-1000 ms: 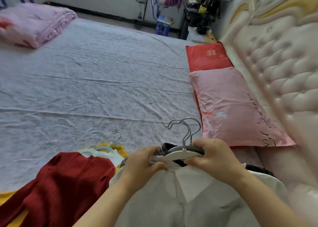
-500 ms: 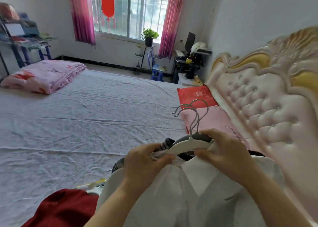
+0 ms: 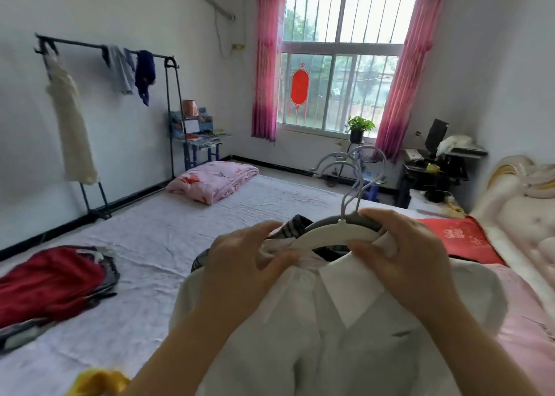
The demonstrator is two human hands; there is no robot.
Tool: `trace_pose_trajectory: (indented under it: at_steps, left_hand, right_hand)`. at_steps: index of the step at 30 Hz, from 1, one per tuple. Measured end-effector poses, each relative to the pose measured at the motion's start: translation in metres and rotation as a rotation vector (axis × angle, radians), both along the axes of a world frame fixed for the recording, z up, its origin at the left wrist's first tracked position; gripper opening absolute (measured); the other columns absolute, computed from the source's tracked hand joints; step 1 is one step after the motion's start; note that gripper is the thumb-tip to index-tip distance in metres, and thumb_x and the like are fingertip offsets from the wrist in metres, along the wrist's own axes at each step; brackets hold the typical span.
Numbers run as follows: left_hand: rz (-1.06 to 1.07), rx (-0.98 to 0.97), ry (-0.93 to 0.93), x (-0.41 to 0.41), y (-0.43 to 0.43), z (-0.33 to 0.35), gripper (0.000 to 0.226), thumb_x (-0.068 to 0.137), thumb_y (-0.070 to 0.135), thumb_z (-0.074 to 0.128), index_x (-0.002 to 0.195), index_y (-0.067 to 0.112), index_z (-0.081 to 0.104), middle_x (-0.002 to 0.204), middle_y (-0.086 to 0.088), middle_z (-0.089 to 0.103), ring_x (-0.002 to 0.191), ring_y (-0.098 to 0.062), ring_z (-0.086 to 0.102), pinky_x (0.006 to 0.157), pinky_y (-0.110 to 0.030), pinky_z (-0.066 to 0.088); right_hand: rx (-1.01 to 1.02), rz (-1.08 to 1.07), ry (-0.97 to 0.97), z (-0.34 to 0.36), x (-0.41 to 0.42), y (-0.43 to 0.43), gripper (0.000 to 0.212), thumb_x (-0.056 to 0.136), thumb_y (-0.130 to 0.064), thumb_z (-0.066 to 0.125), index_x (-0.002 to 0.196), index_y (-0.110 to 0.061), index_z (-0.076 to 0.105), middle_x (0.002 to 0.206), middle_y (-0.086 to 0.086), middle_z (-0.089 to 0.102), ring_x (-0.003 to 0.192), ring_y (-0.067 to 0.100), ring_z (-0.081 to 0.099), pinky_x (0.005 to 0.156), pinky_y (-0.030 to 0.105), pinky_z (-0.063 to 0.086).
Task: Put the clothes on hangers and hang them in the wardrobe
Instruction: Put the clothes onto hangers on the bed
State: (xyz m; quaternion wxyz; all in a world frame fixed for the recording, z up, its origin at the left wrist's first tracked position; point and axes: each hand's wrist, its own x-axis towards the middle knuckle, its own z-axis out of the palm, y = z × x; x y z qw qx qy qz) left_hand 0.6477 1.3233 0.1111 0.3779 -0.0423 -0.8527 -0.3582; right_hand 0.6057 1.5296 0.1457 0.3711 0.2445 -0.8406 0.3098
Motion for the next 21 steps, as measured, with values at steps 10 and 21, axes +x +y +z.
trace_pose_trajectory:
  at_steps: [10,21]
  left_hand:
    - [0.353,-0.140,0.005,0.085,-0.142,-0.014,0.069,0.071,0.084,0.034,0.129,0.047,0.034,0.105,0.023,0.054,0.103,-0.012,0.052,0.082,-0.034,0.045]
    - [0.596,-0.163,0.066,0.211,-0.342,-0.015,0.069,0.078,0.073,0.036,0.110,0.018,0.061,0.102,0.003,0.065,0.095,-0.018,0.056,0.088,-0.033,0.039]
  right_hand:
    - [-0.063,0.272,-0.072,0.013,0.024,-0.143,0.038,0.064,-0.030,0.078,0.100,-0.029,0.067,0.090,-0.010,0.070,0.086,0.027,0.065,0.078,0.034,0.046]
    - [-0.089,0.456,-0.083,-0.001,0.118,-0.369,0.038,0.064,-0.031,0.080,0.096,-0.038,0.060,0.082,-0.023,0.058,0.075,0.015,0.061,0.068,0.025,0.038]
